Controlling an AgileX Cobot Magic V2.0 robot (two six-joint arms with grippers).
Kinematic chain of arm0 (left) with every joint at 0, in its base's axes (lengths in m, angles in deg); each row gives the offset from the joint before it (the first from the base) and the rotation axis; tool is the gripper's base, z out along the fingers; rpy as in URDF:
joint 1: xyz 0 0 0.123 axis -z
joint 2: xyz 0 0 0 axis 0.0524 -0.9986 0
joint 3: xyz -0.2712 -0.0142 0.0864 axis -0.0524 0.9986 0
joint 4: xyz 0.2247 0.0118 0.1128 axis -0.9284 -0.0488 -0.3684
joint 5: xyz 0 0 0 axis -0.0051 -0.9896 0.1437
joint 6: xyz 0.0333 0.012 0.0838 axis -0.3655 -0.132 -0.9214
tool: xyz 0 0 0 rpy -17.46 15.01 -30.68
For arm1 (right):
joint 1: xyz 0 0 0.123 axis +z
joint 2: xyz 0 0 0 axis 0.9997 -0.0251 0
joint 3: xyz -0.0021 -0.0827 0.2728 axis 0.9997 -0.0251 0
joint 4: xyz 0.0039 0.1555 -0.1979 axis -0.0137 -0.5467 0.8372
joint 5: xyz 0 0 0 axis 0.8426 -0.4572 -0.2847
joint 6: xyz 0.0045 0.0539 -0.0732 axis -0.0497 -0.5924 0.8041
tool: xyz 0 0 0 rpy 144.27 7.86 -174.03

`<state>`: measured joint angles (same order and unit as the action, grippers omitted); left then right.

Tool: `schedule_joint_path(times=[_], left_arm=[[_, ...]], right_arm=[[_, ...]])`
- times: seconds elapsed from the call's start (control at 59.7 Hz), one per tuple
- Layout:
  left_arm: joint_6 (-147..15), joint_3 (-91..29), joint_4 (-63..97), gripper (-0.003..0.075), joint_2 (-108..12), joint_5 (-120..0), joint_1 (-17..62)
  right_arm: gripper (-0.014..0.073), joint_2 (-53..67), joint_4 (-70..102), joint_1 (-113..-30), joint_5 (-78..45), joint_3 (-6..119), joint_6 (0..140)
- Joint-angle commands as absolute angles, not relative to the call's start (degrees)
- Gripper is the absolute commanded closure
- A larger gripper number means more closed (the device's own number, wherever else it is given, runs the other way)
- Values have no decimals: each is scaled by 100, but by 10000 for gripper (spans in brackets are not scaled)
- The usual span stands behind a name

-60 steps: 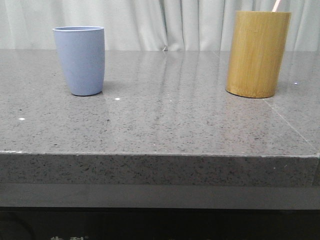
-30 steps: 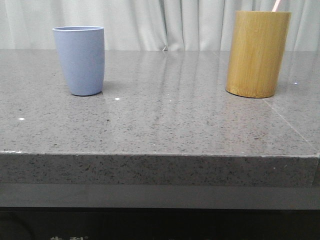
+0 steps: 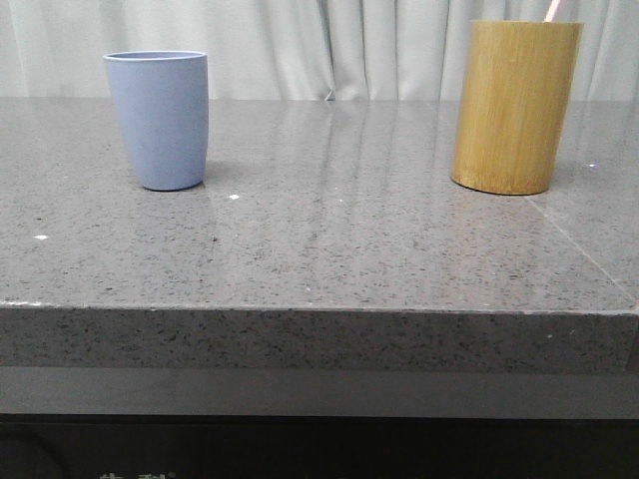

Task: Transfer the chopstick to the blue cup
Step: 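Reach the left gripper down to the light blue cup and grasp it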

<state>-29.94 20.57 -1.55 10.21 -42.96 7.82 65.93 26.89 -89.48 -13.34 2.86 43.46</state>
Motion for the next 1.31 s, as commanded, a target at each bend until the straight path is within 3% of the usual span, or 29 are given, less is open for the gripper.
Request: schedule_joint_path(times=[0.0,0.184,0.352,0.62,0.67,0.737,0.888,0.972,1.29], left_arm=[[-2948,1196,-152,739,939,-4526,779],[-2948,-426,-546,739,-456,-6325,779],[-2948,-944,-546,739,-1603,-6377,779],[-2948,-967,-546,728,-1969,-6389,779],[-2948,-967,-546,696,-1969,-6352,779],[-2948,-967,-546,599,-1969,-6274,779],[-2948,-967,-546,245,-1969,-6166,779],[-2948,-957,-512,129,-2019,-6141,779],[-3157,-1699,-326,120,-3099,-7368,805]], right_arm=[[661,6593,2677,-8933,-1130,1099,4367],[660,5466,2677,-8933,-2331,2653,4367],[661,4353,2677,-8933,-2471,3244,4367],[624,3955,2677,-8933,-2411,3278,4367],[561,3955,2677,-8933,-2411,3278,4367],[427,3955,2677,-8933,-2411,3278,4367],[78,3951,2677,-8933,-2411,3278,4367],[-54,3951,2677,-8933,-2411,3278,4367],[-60,3944,2677,-8933,-2375,3278,4367]])
